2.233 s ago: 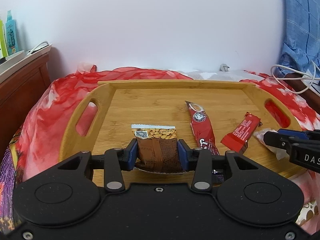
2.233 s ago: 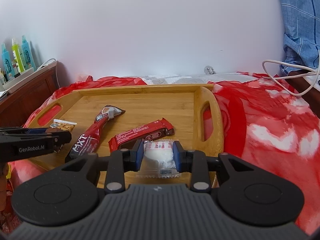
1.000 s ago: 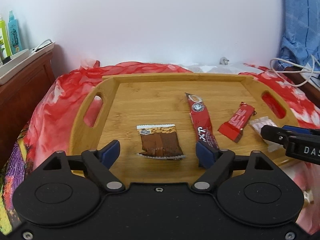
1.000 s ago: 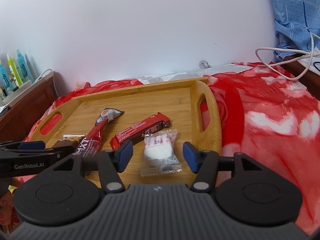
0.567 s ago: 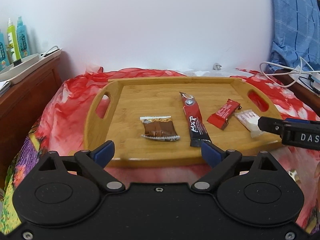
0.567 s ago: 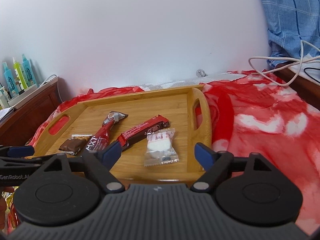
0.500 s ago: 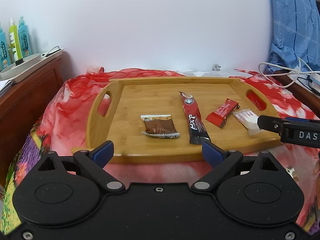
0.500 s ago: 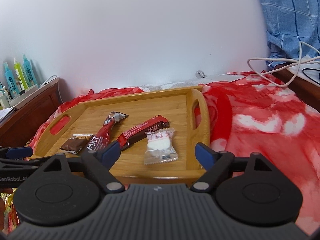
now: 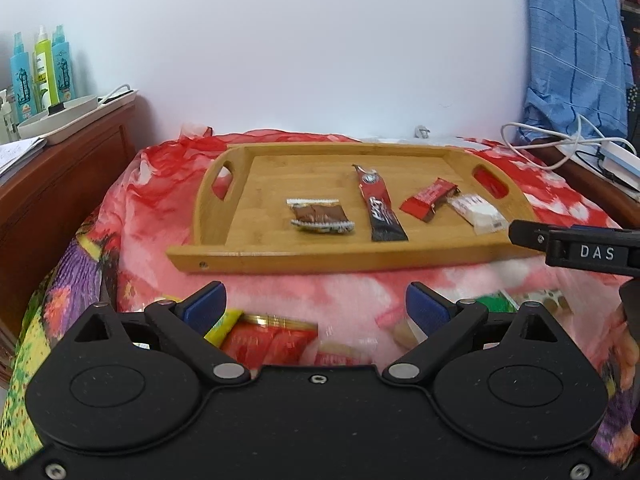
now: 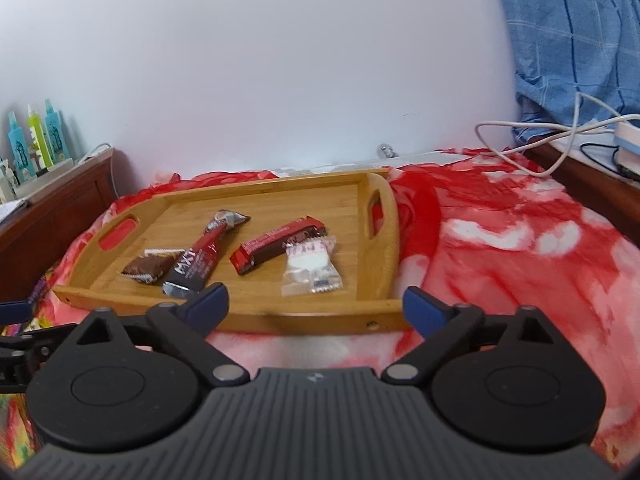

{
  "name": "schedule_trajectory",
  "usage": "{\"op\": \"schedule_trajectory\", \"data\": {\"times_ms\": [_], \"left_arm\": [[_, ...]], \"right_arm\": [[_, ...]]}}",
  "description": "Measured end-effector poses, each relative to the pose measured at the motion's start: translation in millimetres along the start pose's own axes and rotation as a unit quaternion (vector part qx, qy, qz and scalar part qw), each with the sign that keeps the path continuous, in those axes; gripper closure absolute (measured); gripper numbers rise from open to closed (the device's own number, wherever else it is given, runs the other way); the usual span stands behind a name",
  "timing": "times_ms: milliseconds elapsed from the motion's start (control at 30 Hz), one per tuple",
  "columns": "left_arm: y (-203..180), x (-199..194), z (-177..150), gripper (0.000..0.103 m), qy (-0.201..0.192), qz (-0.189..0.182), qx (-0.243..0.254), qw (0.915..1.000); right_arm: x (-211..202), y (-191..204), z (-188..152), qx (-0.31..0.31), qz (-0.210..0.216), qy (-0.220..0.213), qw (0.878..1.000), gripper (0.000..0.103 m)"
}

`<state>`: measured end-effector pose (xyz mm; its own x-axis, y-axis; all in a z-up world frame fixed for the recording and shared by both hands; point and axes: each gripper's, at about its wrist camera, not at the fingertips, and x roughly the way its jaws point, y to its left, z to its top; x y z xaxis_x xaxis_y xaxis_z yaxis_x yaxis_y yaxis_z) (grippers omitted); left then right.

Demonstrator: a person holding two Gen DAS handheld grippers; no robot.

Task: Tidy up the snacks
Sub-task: 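Withdraw both tools from the tray toward the remaining snacks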

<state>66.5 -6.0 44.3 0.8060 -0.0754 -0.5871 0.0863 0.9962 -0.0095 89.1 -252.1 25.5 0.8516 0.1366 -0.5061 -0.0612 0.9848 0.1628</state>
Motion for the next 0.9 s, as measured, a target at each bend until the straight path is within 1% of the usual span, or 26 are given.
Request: {"op": "schedule_trajectory", "data": {"times_ms": [133,200,300,367,467,633,667,700,733,800,900], "left_arm": [[-1.6,-8.3,-9.6,0.007,-0.003,-0.003,0.008,1.0000],[-3.5,-13.2,-14.2,0.009,-0.007,-0.008,0.016,0.9998],[-6.2,-21.5,-20.3,0.014,-0.017,-0.016,0.027,0.9994],[-8.5,-27.7,-24.6,0.017,-0.024,-0.022,0.035,0.9988],[-11.8,-35.8,-29.1,0.022,-0.031,-0.031,0.047,0.9979],[-15.0,-44.3,-38.6,0.045,-0.023,-0.044,0.060,0.9969],[-16.0,-44.6,-40.8,0.048,-0.020,-0.046,0.063,0.9967],[-16.4,-44.5,-43.0,0.053,-0.016,-0.045,0.066,0.9966],[-17.2,-43.9,-45.1,0.055,-0.012,-0.044,0.069,0.9966],[-18.0,-40.9,-48.3,0.055,-0.006,-0.036,0.075,0.9965],[-16.5,-35.4,-51.2,0.055,0.004,-0.027,0.071,0.9971]], "right_arm": [[-8.8,1.4,-6.6,0.000,-0.002,-0.001,1.000,0.000],[-11.9,1.4,-9.7,0.003,-0.004,0.000,1.000,0.000],[-16.2,3.4,-16.8,-0.002,-0.022,0.002,1.000,0.000],[-18.9,6.7,-21.6,-0.015,-0.040,0.001,0.999,0.000],[-22.9,11.0,-26.2,-0.029,-0.057,-0.003,0.998,0.000],[-29.6,14.7,-32.2,-0.038,-0.064,-0.004,0.997,0.001],[-31.0,16.0,-33.4,-0.041,-0.068,-0.006,0.997,0.003],[-32.1,16.5,-34.3,-0.045,-0.072,-0.008,0.996,0.005],[-33.8,18.2,-35.8,-0.050,-0.078,-0.012,0.996,0.007],[-36.2,20.4,-37.7,-0.057,-0.085,-0.013,0.995,0.015],[-37.3,22.2,-40.9,-0.063,-0.089,-0.009,0.994,0.024]]}}
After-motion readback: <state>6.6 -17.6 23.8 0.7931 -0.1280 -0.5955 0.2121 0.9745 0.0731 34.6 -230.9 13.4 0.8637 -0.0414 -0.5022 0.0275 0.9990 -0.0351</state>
